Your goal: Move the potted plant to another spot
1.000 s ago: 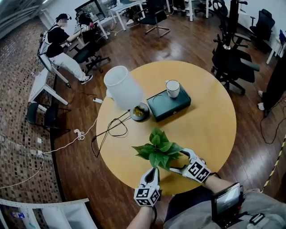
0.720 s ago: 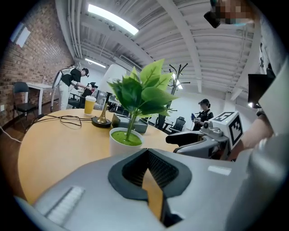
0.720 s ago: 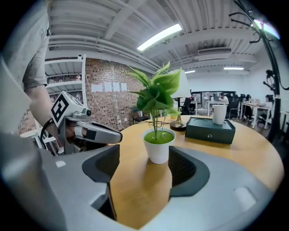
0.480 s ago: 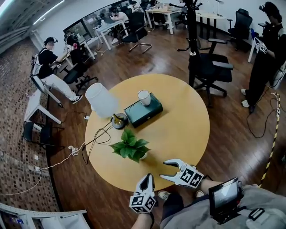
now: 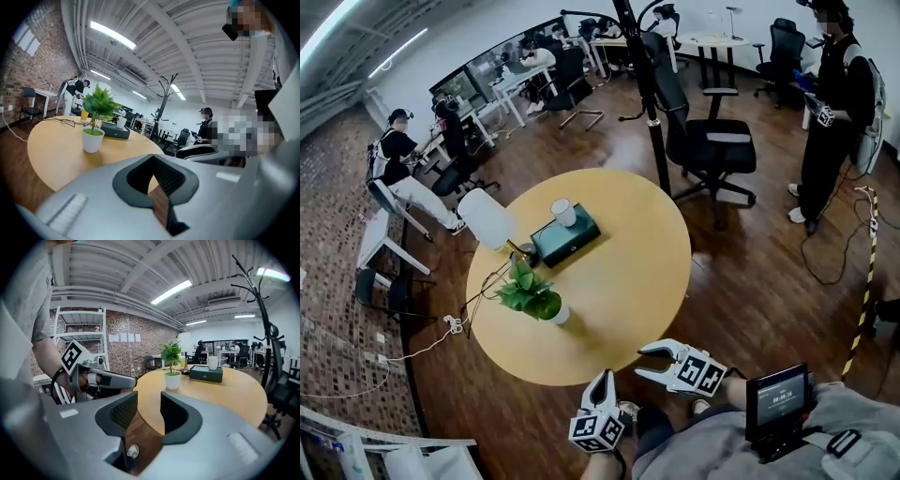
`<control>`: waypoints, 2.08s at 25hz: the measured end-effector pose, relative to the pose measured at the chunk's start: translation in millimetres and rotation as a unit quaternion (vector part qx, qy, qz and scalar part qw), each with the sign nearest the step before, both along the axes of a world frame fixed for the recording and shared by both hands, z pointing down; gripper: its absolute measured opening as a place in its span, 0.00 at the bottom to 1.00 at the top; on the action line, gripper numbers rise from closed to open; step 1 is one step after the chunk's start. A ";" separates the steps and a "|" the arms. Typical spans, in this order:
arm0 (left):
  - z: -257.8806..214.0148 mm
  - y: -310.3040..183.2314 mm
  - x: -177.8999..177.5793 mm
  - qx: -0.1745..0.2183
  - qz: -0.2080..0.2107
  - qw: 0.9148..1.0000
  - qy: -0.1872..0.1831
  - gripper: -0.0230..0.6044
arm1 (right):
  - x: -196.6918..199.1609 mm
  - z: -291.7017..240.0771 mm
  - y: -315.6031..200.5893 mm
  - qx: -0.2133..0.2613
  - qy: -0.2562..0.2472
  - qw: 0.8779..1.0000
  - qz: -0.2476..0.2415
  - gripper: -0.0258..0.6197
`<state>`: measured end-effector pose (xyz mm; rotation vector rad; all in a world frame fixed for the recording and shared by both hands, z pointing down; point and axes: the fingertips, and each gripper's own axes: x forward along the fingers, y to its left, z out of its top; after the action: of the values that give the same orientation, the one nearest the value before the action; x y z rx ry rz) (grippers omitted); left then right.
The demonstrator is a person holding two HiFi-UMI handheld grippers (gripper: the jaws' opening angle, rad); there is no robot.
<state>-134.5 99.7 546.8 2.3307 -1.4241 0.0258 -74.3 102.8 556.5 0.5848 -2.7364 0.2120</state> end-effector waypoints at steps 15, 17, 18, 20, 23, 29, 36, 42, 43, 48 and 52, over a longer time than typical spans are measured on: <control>-20.6 102.8 24.6 -0.001 0.038 0.999 -0.008 0.04 | 4.5 -8.2 104.8 -0.032 -0.003 0.999 0.005 0.23; -20.8 100.7 26.8 0.002 0.043 0.999 -0.006 0.04 | 6.5 -6.2 104.2 -0.032 -0.003 0.999 0.012 0.22; -20.7 98.7 29.1 0.003 0.045 0.999 -0.004 0.04 | 8.6 -4.7 102.6 -0.034 -0.002 0.999 0.015 0.23; -19.6 100.3 31.7 0.003 0.053 0.999 0.000 0.04 | 10.5 -1.9 105.6 -0.041 -0.002 0.999 0.020 0.22; -13.3 113.4 23.8 -0.004 0.060 0.998 0.006 0.04 | 4.9 2.9 124.1 -0.052 0.005 0.998 0.027 0.20; -5.5 143.5 25.0 -0.021 0.071 0.997 0.015 0.04 | 8.4 6.1 160.4 -0.069 0.021 0.997 0.037 0.12; -2.2 153.2 35.7 -0.029 0.075 0.997 0.017 0.04 | 20.4 11.8 158.8 -0.074 0.024 0.996 0.049 0.04; -8.1 145.7 38.7 -0.026 0.077 0.997 0.013 0.04 | 22.5 5.5 143.0 -0.065 0.022 0.996 0.054 0.04; -8.2 146.2 38.0 -0.025 0.077 0.997 0.012 0.04 | 21.0 4.8 143.6 -0.066 0.022 0.996 0.052 0.04; -7.6 145.8 37.4 -0.021 0.076 0.997 0.009 0.04 | 18.4 4.2 139.9 -0.063 0.020 0.997 0.047 0.04; -7.8 144.8 36.5 -0.020 0.078 0.997 0.008 0.04 | 16.1 2.4 134.6 -0.054 0.017 0.997 0.048 0.04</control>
<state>-98.0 244.5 539.0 2.3973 -1.2206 0.0807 -58.2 237.4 558.9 0.6850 -2.6473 0.3672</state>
